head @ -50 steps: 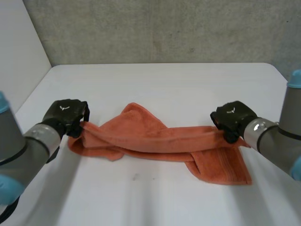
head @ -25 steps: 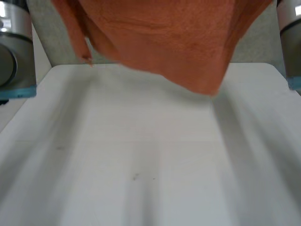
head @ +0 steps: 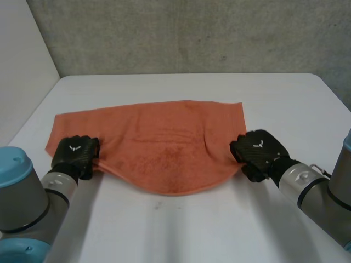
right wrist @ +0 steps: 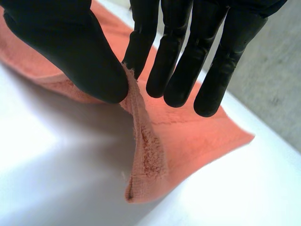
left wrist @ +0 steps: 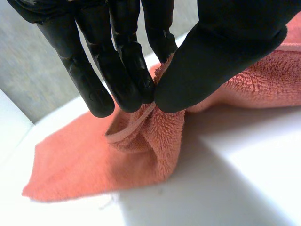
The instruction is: Fold the laundry
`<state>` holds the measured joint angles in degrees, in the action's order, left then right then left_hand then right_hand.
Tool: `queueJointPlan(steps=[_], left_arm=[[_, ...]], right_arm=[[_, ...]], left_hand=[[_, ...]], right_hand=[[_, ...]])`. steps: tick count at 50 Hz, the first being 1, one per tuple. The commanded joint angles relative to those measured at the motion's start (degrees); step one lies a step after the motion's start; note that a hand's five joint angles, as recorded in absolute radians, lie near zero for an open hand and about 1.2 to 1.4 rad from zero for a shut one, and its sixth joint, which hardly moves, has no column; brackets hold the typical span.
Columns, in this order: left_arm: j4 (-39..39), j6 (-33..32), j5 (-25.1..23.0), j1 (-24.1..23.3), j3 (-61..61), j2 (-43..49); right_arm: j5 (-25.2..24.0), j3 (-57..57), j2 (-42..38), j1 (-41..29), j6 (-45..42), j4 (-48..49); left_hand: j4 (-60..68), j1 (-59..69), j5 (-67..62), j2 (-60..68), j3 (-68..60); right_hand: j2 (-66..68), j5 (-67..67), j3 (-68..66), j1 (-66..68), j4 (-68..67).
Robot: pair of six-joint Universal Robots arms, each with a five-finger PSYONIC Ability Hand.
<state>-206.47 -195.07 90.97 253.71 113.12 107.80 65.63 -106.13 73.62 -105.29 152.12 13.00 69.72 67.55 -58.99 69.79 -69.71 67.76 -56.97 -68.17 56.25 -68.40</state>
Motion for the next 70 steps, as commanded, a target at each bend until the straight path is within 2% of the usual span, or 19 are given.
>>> queueJointPlan(steps=[1,2,3,4,6,13,21,24,26,29,31,32,34,48,51,53,58,64,70], left_arm=[[2.0,-0.9,-0.1,0.9,-2.3,1.3],[2.0,-0.9,-0.1,0.9,-2.3,1.3],[2.2,-0.9,-0.1,1.1,-2.4,1.2],[2.2,-1.0,-0.1,1.3,-2.3,1.2],[2.2,-0.9,-0.1,1.7,-2.2,1.3],[2.0,-0.6,-0.3,4.1,-2.5,1.3],[3.5,-0.6,-1.3,9.5,-3.6,1.3],[6.5,-1.1,-4.9,11.5,-3.9,0.7],[10.5,-0.9,-11.0,14.4,-5.0,0.1],[12.1,-0.9,-14.4,15.9,-5.6,-0.4],[13.8,-0.9,-20.3,18.7,-6.9,-1.2],[13.8,-0.9,-20.3,18.7,-6.9,-1.2],[13.9,-1.1,-24.6,20.6,-8.7,-1.1],[13.9,-2.8,-28.8,21.2,-14.5,3.8],[13.9,-5.4,-31.2,21.0,-14.3,4.1],[13.7,-8.6,-35.6,20.8,-13.9,4.2],[13.6,-13.6,-41.4,20.3,-14.1,4.6],[13.5,-20.0,-43.2,20.2,-15.2,5.7],[13.9,-30.2,-43.2,19.4,-17.2,8.1]], right_arm=[[-0.1,0.2,-0.6,3.5,-0.9,-0.4],[-0.2,0.1,-0.6,4.1,-0.6,-0.3],[-0.2,0.1,-0.6,4.1,-0.6,-0.3],[-0.1,0.1,-0.6,4.7,-0.4,-0.1],[-0.1,0.0,-0.6,5.3,-0.4,0.2],[0.0,-0.4,-0.6,6.6,-0.4,1.4],[-0.1,-0.4,-0.6,9.0,-0.4,1.5],[-0.1,-0.6,-0.7,9.0,-0.4,1.6],[-0.1,-0.7,-0.7,9.0,-0.3,1.6],[-0.1,-0.7,-0.7,8.9,-0.3,1.6],[-0.1,-0.7,-0.8,8.9,-0.3,1.6],[-0.1,-0.7,-0.8,8.9,-0.3,1.6],[-0.1,-0.8,-0.9,8.9,-0.4,1.6],[0.0,-1.1,-1.1,8.8,-0.4,1.6],[0.0,-1.2,-1.2,8.8,-0.4,1.6],[0.0,-1.2,-1.2,8.8,-0.4,1.6],[0.0,-1.1,-1.2,8.8,-0.4,1.6],[0.0,-1.2,-1.2,8.9,-0.4,1.5],[0.1,-1.2,-1.3,8.9,-0.4,1.5]], left_hand=[[7.0,9.1,-7.7,6.9,-7.0],[6.9,9.1,-7.7,6.9,-7.0],[-11.6,-9.4,10.8,-11.6,11.5],[-22.9,-20.7,22.2,-23.0,22.9],[-27.0,-24.8,26.3,-27.1,27.0],[-27.4,-25.2,26.6,-27.4,27.4],[-27.9,-25.7,27.2,-27.9,27.9],[-28.2,-26.0,27.5,-28.3,28.2],[-28.2,-26.0,27.5,-28.3,28.2],[-28.2,-26.0,27.5,-28.3,28.2],[-28.1,-25.9,27.3,-28.1,28.0],[-28.1,-25.9,27.3,-28.1,28.0],[-27.7,-25.5,27.0,-27.8,27.7],[-27.7,-25.5,27.0,-27.8,27.7],[-28.1,-25.9,27.3,-28.1,28.0],[-28.1,-25.9,27.3,-28.1,28.0],[-28.1,-25.9,27.3,-28.1,28.0],[-28.6,-26.4,27.8,-28.6,28.5],[-29.1,-26.9,28.3,-29.1,29.0]], right_hand=[[12.2,-13.0,-11.8,23.7,-11.6],[12.2,-13.0,-11.8,23.7,-11.6],[12.2,-13.0,-11.8,23.7,-11.6],[12.2,-13.0,-11.8,23.7,-11.6],[12.2,-13.0,-11.8,23.7,-11.6],[12.2,-13.0,-11.8,23.7,-11.6],[12.2,-13.0,-11.8,23.7,-11.6],[12.2,-13.0,-11.8,23.7,-11.6],[12.2,-13.0,-11.8,23.7,-11.6],[12.2,-13.0,-11.8,23.7,-11.6],[12.2,-13.0,-11.8,23.7,-11.6],[12.2,-13.0,-11.8,23.7,-11.6],[12.2,-13.0,-11.8,23.7,-11.6],[12.2,-13.0,-11.8,23.7,-11.6],[12.2,-13.0,-11.8,23.7,-11.6],[12.2,-13.0,-11.8,23.7,-11.6],[12.2,-13.0,-11.8,23.7,-11.6],[12.2,-13.0,-11.8,23.7,-11.6],[12.2,-13.0,-11.8,23.7,-11.6]])
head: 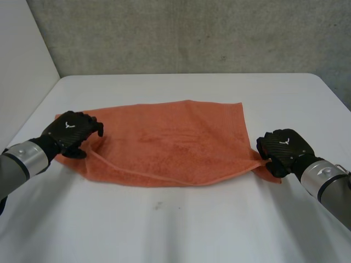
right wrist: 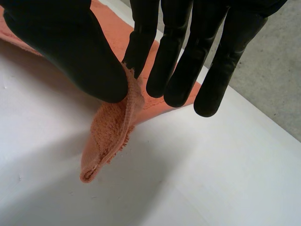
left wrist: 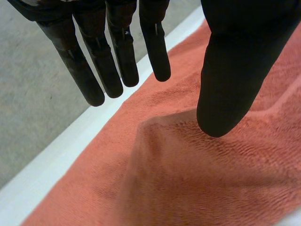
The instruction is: Fold the laundry
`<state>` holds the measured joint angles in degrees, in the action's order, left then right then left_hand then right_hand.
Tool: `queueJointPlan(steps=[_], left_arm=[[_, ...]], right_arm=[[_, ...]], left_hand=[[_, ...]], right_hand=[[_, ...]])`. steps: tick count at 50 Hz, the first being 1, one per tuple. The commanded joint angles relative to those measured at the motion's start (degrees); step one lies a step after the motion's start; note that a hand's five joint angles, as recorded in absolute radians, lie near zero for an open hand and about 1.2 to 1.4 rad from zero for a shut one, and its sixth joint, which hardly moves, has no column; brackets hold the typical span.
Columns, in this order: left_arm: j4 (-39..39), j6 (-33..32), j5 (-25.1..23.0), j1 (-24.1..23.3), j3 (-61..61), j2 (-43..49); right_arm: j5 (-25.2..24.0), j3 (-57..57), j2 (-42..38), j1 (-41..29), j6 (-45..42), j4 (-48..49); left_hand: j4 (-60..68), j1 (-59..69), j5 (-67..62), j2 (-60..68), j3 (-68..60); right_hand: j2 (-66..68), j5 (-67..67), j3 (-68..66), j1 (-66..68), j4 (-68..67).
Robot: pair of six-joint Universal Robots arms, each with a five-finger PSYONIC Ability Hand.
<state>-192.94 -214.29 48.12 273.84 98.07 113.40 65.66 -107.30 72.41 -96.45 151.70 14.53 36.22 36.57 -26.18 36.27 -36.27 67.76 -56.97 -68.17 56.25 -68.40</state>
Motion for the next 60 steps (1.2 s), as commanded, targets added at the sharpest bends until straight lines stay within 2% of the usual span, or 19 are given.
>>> queueJointPlan(steps=[1,7,21,23,24,26,27,32,34,35,37,40,42,43,45,51,54,56,60], left_arm=[[0.6,-13.2,-0.3,-0.8,-2.5,3.2],[2.4,-18.8,-0.3,-0.8,-3.8,5.5],[2.2,-19.4,0.1,-1.3,-4.3,8.3],[2.0,-19.4,0.3,-1.3,-4.5,8.6],[2.0,-19.4,0.3,-1.3,-4.6,8.6],[1.4,-19.5,0.9,-1.3,-4.8,8.4],[1.4,-19.5,0.9,-1.3,-4.8,8.4],[-1.9,-19.4,6.3,-1.2,-4.6,7.0],[-3.5,-18.9,13.7,-1.5,-3.2,3.4],[-3.5,-18.9,13.8,-1.5,-3.2,3.4],[-3.8,-18.5,21.5,-2.8,-0.8,-1.1],[-3.8,-18.4,25.0,-3.5,0.7,-3.3],[-3.2,-18.4,31.2,-4.9,4.1,-9.3],[-3.2,-18.4,31.2,-4.9,4.2,-9.3],[-2.7,-18.0,35.5,-5.2,9.0,-17.1],[1.2,-14.8,39.2,-5.3,16.1,-27.4],[7.1,-11.1,40.4,-5.0,19.2,-33.6],[14.2,-6.5,40.7,-4.8,20.4,-38.0],[20.8,-2.2,40.6,-4.7,20.4,-40.4]], right_arm=[[0.1,0.0,-0.1,0.0,0.0,0.0],[0.1,0.0,-0.1,0.0,0.0,-0.1],[0.1,0.0,-0.2,0.2,-0.1,0.0],[0.1,0.1,-0.2,0.2,-0.1,0.0],[0.1,0.1,-0.2,0.2,-0.1,0.0],[0.2,0.2,-0.3,0.2,-0.1,-0.1],[0.2,0.2,-0.3,0.2,-0.1,-0.1],[0.4,0.9,-0.2,0.2,-0.2,-0.8],[0.4,1.0,0.0,0.1,-0.2,-1.3],[0.3,1.0,0.0,0.1,-0.2,-1.3],[0.4,1.6,0.4,0.1,-0.3,-2.9],[0.6,2.7,1.9,0.2,-0.4,-5.9],[0.9,3.4,4.0,0.2,-0.6,-8.4],[0.9,3.4,4.1,0.2,-0.6,-8.5],[0.9,4.5,8.3,0.3,-0.9,-15.2],[0.5,5.6,11.9,0.5,-1.9,-24.8],[0.5,5.3,13.5,2.2,-5.8,-30.6],[0.7,5.1,15.1,4.2,-12.6,-37.7],[0.0,5.3,17.4,6.5,-17.8,-43.9]], left_hand=[[4.4,4.1,-4.5,4.4,-4.4],[4.9,4.6,-5.0,4.9,-4.9],[11.0,10.6,-11.0,11.0,-10.9],[27.4,27.0,-27.4,27.3,-27.3],[27.5,27.1,-27.5,27.4,-27.4],[43.7,43.4,-43.8,43.7,-43.7],[43.8,43.4,-43.8,43.7,-43.7],[43.8,43.4,-43.8,43.7,-43.7],[43.8,43.4,-43.8,43.7,-43.7],[43.8,43.4,-43.8,43.7,-43.7],[43.8,43.4,-43.8,43.7,-43.7],[43.8,43.4,-43.8,43.7,-43.7],[43.8,43.4,-43.8,43.7,-43.7],[43.8,43.4,-43.8,43.7,-43.7],[43.8,43.4,-43.8,43.7,-43.7],[43.8,43.4,-43.8,43.7,-43.7],[43.8,43.4,-43.8,43.7,-43.7],[43.8,43.4,-43.8,43.7,-43.7],[43.8,43.4,-43.8,43.7,-43.7]], right_hand=[[12.2,-13.0,-11.8,23.7,-11.6],[12.2,-13.0,-11.8,23.7,-11.6],[12.2,-13.0,-11.8,23.7,-11.6],[12.2,-13.0,-11.8,23.7,-11.6],[12.2,-13.0,-11.8,23.7,-11.6],[12.2,-13.0,-11.8,23.7,-11.6],[12.2,-13.0,-11.8,23.7,-11.6],[12.2,-13.0,-11.8,23.7,-11.6],[12.2,-13.0,-11.8,23.7,-11.6],[12.2,-13.0,-11.8,23.7,-11.6],[12.2,-13.0,-11.8,23.7,-11.6],[12.2,-13.0,-11.8,23.7,-11.6],[12.2,-13.0,-11.8,23.7,-11.6],[12.2,-13.0,-11.8,23.7,-11.6],[12.2,-13.0,-11.8,23.7,-11.6],[12.2,-13.0,-11.8,23.7,-11.6],[12.2,-13.0,-11.8,23.7,-11.6],[12.2,-13.0,-11.8,23.7,-11.6],[12.2,-13.0,-11.8,23.7,-11.6]])
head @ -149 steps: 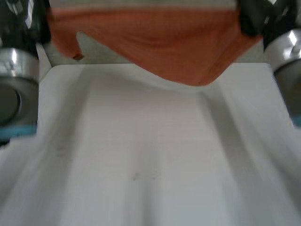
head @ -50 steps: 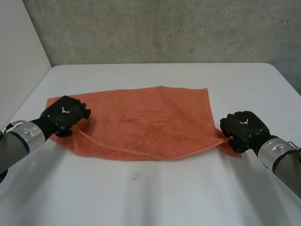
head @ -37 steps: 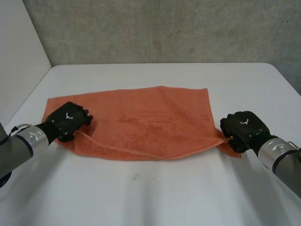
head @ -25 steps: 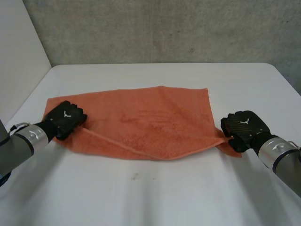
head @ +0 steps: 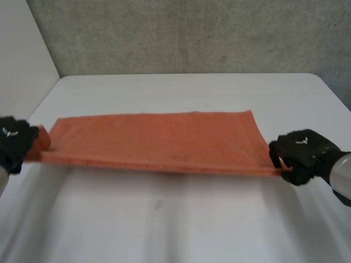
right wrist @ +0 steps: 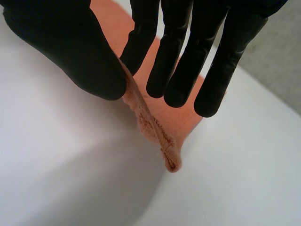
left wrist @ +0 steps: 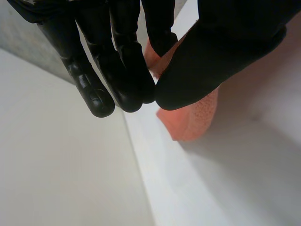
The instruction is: Fold the laundry
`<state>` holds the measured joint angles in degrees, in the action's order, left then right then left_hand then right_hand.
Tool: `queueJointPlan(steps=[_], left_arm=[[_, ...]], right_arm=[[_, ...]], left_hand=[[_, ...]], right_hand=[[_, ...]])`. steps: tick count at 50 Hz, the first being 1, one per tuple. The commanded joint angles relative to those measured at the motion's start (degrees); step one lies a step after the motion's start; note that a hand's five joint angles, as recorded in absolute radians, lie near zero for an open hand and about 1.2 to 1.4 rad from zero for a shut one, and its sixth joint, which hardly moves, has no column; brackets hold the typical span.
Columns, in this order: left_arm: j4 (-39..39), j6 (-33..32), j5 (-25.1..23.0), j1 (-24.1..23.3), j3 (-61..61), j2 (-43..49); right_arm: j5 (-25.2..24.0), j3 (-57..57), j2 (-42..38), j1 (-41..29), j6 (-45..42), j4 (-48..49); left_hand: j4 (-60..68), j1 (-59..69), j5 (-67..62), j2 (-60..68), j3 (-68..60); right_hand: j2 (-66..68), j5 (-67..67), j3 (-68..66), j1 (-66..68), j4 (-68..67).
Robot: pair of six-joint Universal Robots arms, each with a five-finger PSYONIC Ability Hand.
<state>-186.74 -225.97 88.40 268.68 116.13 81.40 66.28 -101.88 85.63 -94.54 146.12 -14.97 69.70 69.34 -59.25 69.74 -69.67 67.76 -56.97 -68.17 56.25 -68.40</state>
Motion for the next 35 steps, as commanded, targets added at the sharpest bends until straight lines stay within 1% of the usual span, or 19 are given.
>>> queueJointPlan(steps=[1,5,10,12,13,15,16,17,18,19,20,21,23,24,26,28,29,31,35], left_arm=[[17.0,11.0,0.2,0.4,2.2,-9.1],[18.0,12.4,-0.1,0.5,1.9,-8.6],[14.2,12.3,-0.2,1.5,1.0,-5.2],[10.6,12.2,-0.2,1.5,-0.7,2.1],[10.6,12.2,-0.2,1.5,-0.7,2.1],[7.6,12.1,0.2,0.5,-4.2,9.7],[7.6,12.1,0.2,0.5,-4.2,9.7],[6.4,12.1,0.2,0.3,-6.4,13.5],[6.4,12.1,0.2,0.3,-6.4,13.5],[5.3,12.0,0.2,0.1,-8.8,17.4],[4.0,12.0,0.3,0.0,-11.4,21.2],[4.0,12.0,0.3,0.0,-11.5,21.3],[0.9,12.0,1.3,-0.2,-16.7,27.9],[0.9,12.0,1.3,-0.2,-16.7,27.9],[-0.5,12.0,2.5,-0.4,-19.4,30.9],[-2.4,10.9,5.6,-1.2,-24.6,36.6],[-2.4,10.9,5.6,-1.2,-24.6,36.6],[-3.5,8.2,8.8,-1.8,-29.3,41.5],[-5.2,5.3,10.4,-2.0,-32.9,45.0]], right_arm=[[-0.8,0.1,5.7,5.4,-13.6,-15.5],[-1.0,1.5,7.4,5.9,-13.5,-13.9],[-1.1,3.8,6.1,5.8,-13.0,-9.5],[-0.6,6.0,0.2,5.2,-11.9,-5.1],[-0.6,6.0,0.2,5.2,-11.9,-5.1],[0.2,10.1,-7.7,3.0,-11.1,-0.9],[0.2,10.1,-7.8,3.0,-11.1,-0.8],[0.5,12.4,-11.0,0.8,-10.5,1.1],[1.3,15.1,-14.1,-1.6,-10.2,2.7],[1.3,15.1,-14.2,-1.6,-10.2,2.7],[2.4,18.1,-17.3,-3.5,-9.5,4.1],[2.5,18.1,-17.3,-3.5,-9.5,4.1],[4.8,23.7,-23.9,-6.3,-9.9,7.7],[4.8,23.7,-23.9,-6.3,-9.9,7.8],[5.3,28.9,-29.3,-7.6,-9.3,13.4],[5.6,31.2,-32.0,-8.0,-9.4,16.5],[5.6,31.2,-32.0,-8.0,-9.4,16.6],[6.0,35.3,-36.7,-9.6,-9.5,22.2],[6.8,40.6,-41.9,-10.9,-9.5,25.8]], left_hand=[[10.3,10.7,-10.7,10.3,-10.3],[10.3,10.7,-10.7,10.3,-10.3],[10.3,10.7,-10.7,10.3,-10.3],[10.3,10.7,-10.7,10.3,-10.3],[10.3,10.7,-10.7,10.3,-10.3],[10.3,10.7,-10.7,10.3,-10.3],[10.3,10.7,-10.7,10.3,-10.3],[10.3,10.7,-10.7,10.3,-10.3],[10.3,10.7,-10.7,10.3,-10.3],[10.3,10.7,-10.7,10.3,-10.3],[10.3,10.7,-10.7,10.3,-10.3],[10.3,10.7,-10.7,10.3,-10.3],[10.3,10.7,-10.7,10.3,-10.3],[10.3,10.7,-10.7,10.3,-10.3],[10.3,10.7,-10.7,10.3,-10.3],[10.3,10.7,-10.7,10.3,-10.3],[10.3,10.7,-10.7,10.3,-10.3],[10.3,10.7,-10.7,10.3,-10.3],[10.3,10.7,-10.7,10.3,-10.3]], right_hand=[[12.2,-13.0,-11.8,23.7,-11.6],[12.2,-13.0,-11.8,23.7,-11.6],[12.2,-13.0,-11.8,23.7,-11.6],[12.2,-13.0,-11.8,23.7,-11.6],[12.2,-13.0,-11.8,23.7,-11.6],[12.2,-13.0,-11.8,23.7,-11.6],[12.2,-13.0,-11.8,23.7,-11.6],[12.2,-13.0,-11.8,23.7,-11.6],[12.2,-13.0,-11.8,23.7,-11.6],[12.2,-13.0,-11.8,23.7,-11.6],[12.2,-13.0,-11.8,23.7,-11.6],[12.2,-13.0,-11.8,23.7,-11.6],[12.2,-13.0,-11.8,23.7,-11.6],[12.2,-13.0,-11.8,23.7,-11.6],[12.2,-13.0,-11.8,23.7,-11.6],[12.2,-13.0,-11.8,23.7,-11.6],[12.2,-13.0,-11.8,23.7,-11.6],[12.2,-13.0,-11.8,23.7,-11.6],[12.2,-13.0,-11.8,23.7,-11.6]])
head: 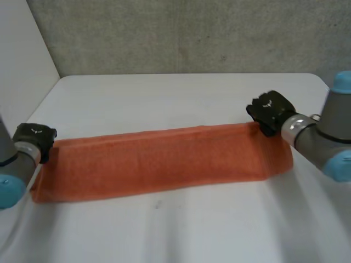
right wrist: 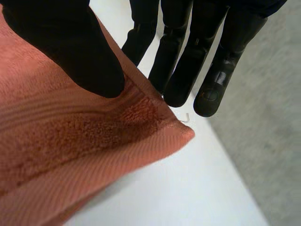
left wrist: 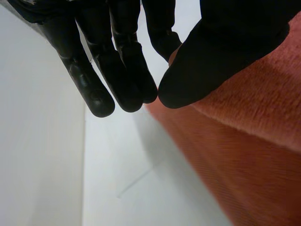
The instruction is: Fold the laundry
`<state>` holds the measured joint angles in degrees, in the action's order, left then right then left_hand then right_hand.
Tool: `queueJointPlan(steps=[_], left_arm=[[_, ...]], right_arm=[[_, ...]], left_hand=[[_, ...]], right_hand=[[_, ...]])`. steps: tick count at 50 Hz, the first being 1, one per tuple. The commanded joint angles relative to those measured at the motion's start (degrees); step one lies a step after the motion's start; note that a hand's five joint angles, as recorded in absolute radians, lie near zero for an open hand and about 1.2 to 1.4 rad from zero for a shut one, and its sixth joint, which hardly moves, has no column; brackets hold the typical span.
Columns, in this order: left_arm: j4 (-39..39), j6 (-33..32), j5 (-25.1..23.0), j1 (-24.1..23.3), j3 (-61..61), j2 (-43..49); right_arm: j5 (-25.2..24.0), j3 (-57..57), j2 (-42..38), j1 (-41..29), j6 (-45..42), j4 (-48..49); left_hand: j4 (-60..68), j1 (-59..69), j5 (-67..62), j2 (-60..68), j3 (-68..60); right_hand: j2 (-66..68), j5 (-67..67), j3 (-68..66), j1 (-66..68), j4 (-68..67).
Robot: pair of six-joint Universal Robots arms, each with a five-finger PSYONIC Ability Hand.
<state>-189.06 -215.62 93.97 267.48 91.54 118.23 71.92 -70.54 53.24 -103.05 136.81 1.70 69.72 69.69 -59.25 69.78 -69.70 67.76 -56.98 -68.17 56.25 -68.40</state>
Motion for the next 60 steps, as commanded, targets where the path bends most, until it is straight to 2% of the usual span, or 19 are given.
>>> queueJointPlan(steps=[1,5,7,11,12,13,14,16,17,20,24,29,35,40,46,48,51,53,60], left_arm=[[-4.0,-5.9,4.8,-1.0,-9.8,9.7],[-7.8,-7.1,4.8,-1.4,-12.1,12.3],[-12.6,-7.3,4.6,-2.4,-13.6,14.3],[-17.1,-7.3,3.6,-3.3,-14.0,15.4],[-18.9,-7.1,2.6,-3.7,-13.9,15.5],[-18.9,-7.1,2.6,-3.7,-13.8,15.5],[-20.0,-7.0,1.6,-4.2,-13.7,15.5],[-20.7,-7.0,0.2,-4.6,-13.5,15.4],[-21.2,-7.0,-0.7,-5.0,-13.1,15.0],[-21.2,-6.9,-1.7,-5.6,-12.0,14.1],[-21.1,-6.9,-1.5,-5.7,-10.7,12.4],[-21.0,-6.6,-1.5,-5.5,-5.2,6.7],[-21.0,-6.0,-1.4,-5.0,0.8,0.4],[-20.9,-4.1,-1.5,-4.8,6.3,-5.4],[-20.3,3.2,-1.6,-5.0,10.3,-10.8],[-18.5,9.1,-1.7,-4.9,11.5,-13.4],[-16.9,12.3,-1.8,-4.9,11.8,-14.1],[-13.5,17.5,-2.0,-5.0,11.6,-14.4],[-11.0,20.9,-2.3,-5.0,11.4,-14.3]], right_arm=[[1.6,11.9,-12.3,-2.4,-0.3,9.4],[3.0,16.4,-17.0,-2.7,-0.6,9.4],[3.9,19.5,-20.2,-2.7,-1.0,9.5],[4.7,21.1,-22.2,-3.1,-1.5,9.7],[5.7,21.6,-22.5,-3.5,-1.6,9.6],[7.3,21.7,-22.4,-3.6,-1.7,9.8],[7.3,21.7,-22.4,-3.6,-1.7,9.8],[8.8,21.6,-22.2,-4.1,-1.7,9.9],[10.3,21.5,-21.7,-4.4,-1.4,10.0],[11.5,20.6,-18.9,-4.6,-0.3,10.3],[11.0,18.2,-14.4,-4.3,2.9,11.0],[10.4,9.7,-2.9,-3.9,12.3,13.2],[9.3,1.9,4.9,-3.2,14.3,11.4],[5.3,-8.0,10.8,2.1,14.2,5.6],[3.4,-13.2,11.4,4.4,14.3,2.6],[1.9,-16.0,11.4,5.8,13.8,2.6],[0.8,-17.0,11.3,6.4,13.8,2.7],[-2.1,-18.3,9.9,7.1,12.8,3.1],[-5.3,-18.5,4.6,8.2,9.4,6.8]], left_hand=[[10.3,10.3,-10.7,10.2,-10.3],[10.3,10.3,-10.7,10.2,-10.3],[10.3,10.3,-10.7,10.2,-10.3],[10.3,10.3,-10.7,10.2,-10.3],[-26.7,-26.6,26.2,-26.7,26.6],[-27.0,-27.0,26.6,-27.1,27.0],[-59.7,-59.7,59.3,-59.8,59.7],[-54.8,-54.8,54.3,-54.9,54.8],[-59.7,-59.7,59.3,-59.8,59.7],[-59.7,-59.7,59.3,-59.8,59.7],[-59.7,-59.7,59.3,-59.8,59.7],[-59.7,-59.7,59.3,-59.8,59.7],[-59.7,-59.7,59.3,-59.8,59.7],[-59.7,-59.7,59.3,-59.8,59.7],[-59.7,-59.7,59.3,-59.8,59.7],[-59.5,-59.5,59.0,-59.6,59.5],[-59.5,-59.5,59.0,-59.6,59.5],[-59.5,-59.5,59.0,-59.6,59.5],[-59.7,-59.6,59.2,-59.7,59.6]], right_hand=[[12.2,-13.0,-11.8,23.7,-11.6],[12.2,-13.0,-11.8,23.7,-11.6],[12.2,-13.0,-11.8,23.7,-11.6],[12.2,-13.0,-11.8,23.7,-11.6],[-22.7,21.9,23.1,-11.2,23.3],[-57.8,57.0,58.2,-46.3,58.4],[-57.8,57.0,58.2,-46.3,58.4],[-57.8,57.0,58.2,-46.3,58.4],[-57.8,57.0,58.2,-46.3,58.4],[-57.8,57.0,58.2,-46.3,58.4],[-57.8,57.0,58.2,-46.3,58.4],[-57.8,57.0,58.2,-46.3,58.4],[-57.8,57.0,58.2,-46.3,58.4],[-56.5,55.8,57.0,-45.0,57.2],[-48.4,47.6,48.8,-36.9,49.1],[-43.2,42.4,43.6,-31.7,43.9],[-42.2,41.4,42.6,-30.7,42.8],[-39.7,38.9,40.1,-28.2,40.3],[-39.3,38.6,39.8,-27.8,40.0]])
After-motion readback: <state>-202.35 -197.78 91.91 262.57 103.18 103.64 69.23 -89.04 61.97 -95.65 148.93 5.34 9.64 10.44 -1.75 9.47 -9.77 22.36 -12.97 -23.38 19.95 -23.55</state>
